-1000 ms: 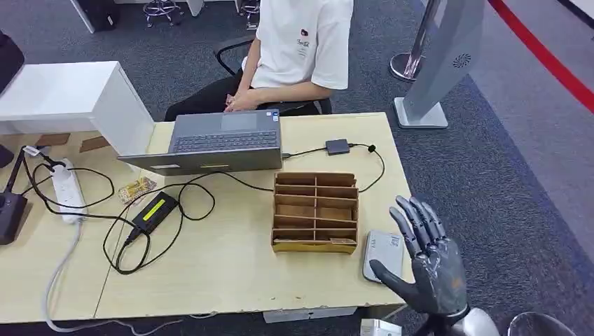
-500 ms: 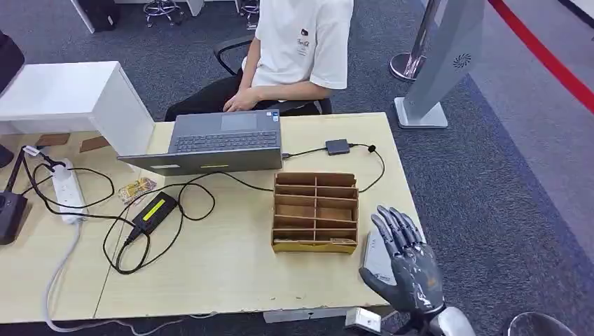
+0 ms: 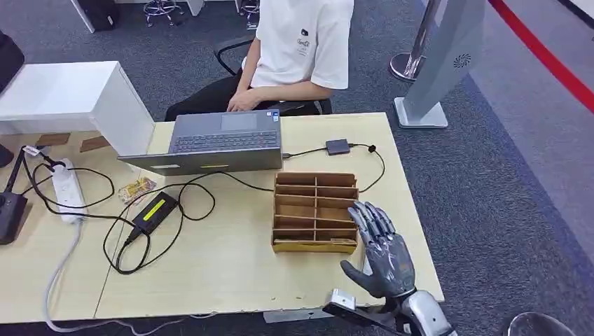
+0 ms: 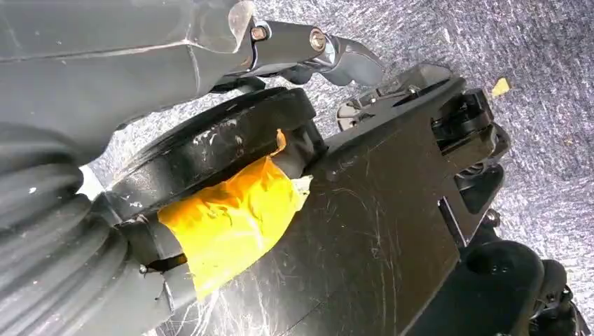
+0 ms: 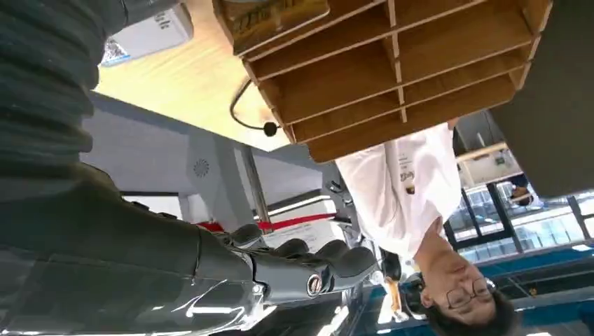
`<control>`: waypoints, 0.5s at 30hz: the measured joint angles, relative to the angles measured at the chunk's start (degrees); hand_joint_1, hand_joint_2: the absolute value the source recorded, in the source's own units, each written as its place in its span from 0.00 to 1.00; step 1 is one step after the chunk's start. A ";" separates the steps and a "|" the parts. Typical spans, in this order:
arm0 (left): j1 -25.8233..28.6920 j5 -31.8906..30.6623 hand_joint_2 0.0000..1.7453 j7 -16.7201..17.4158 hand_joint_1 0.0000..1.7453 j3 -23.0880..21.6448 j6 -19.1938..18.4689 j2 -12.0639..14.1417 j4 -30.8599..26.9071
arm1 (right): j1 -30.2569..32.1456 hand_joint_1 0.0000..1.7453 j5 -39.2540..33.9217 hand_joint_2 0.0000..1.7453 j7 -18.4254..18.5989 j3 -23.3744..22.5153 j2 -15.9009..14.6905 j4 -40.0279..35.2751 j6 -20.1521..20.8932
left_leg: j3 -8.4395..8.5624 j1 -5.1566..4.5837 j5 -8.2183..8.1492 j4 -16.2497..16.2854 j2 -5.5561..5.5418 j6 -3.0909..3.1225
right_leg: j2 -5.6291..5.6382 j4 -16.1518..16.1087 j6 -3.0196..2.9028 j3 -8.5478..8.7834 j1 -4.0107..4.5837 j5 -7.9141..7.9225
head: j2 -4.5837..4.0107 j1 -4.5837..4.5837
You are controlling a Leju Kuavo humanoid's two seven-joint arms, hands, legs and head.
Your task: Pass the card to the sensor for recognition and then transmit it.
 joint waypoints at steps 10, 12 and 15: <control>-0.33 -0.70 1.00 0.63 0.00 0.00 -0.50 0.00 0.00 | -1.48 0.00 6.45 1.00 2.64 1.46 2.20 7.30 -2.80 | -0.01 0.00 0.00 0.00 -0.01 0.00 | -0.01 0.00 0.00 0.00 0.00 0.00 | 0.00 0.00; -0.39 -0.85 1.00 0.83 0.00 0.00 -0.55 0.00 0.00 | -1.67 0.00 6.54 1.00 2.88 1.79 2.49 9.06 -3.17 | -0.01 0.00 0.00 0.00 -0.01 0.00 | -0.01 0.00 0.00 0.00 0.00 0.00 | 0.00 0.02; -0.48 -0.90 1.00 1.01 0.00 0.00 -0.59 0.00 0.00 | -1.97 0.00 6.56 1.00 3.04 2.05 3.17 11.54 -3.28 | 0.00 0.00 0.00 0.00 0.00 0.00 | 0.00 0.00 0.00 0.00 0.00 0.00 | 0.00 0.00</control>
